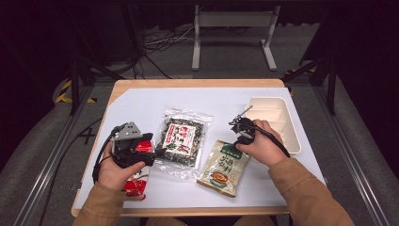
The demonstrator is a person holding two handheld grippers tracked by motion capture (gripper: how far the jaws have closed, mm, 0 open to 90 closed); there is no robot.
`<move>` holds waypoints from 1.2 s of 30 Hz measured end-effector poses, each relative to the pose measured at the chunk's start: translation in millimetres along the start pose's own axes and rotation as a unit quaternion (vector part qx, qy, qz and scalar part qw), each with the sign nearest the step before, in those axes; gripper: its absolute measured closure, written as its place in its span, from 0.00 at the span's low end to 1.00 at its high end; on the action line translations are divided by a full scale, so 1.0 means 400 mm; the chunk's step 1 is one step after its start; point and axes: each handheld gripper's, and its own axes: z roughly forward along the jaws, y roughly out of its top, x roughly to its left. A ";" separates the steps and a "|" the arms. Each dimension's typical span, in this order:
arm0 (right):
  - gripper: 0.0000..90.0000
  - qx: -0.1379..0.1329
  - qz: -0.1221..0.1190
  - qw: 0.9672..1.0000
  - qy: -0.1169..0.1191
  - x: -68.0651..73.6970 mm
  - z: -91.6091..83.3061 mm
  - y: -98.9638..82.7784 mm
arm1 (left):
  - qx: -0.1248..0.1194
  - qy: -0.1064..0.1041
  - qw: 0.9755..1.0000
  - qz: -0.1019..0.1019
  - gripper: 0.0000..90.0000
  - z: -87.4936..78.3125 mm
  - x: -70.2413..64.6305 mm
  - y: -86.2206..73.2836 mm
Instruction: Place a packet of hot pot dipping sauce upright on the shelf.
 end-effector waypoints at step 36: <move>0.53 0.036 0.041 0.998 0.024 0.010 0.031 0.003 | 0.002 0.004 1.000 0.001 0.29 0.003 -0.001 0.000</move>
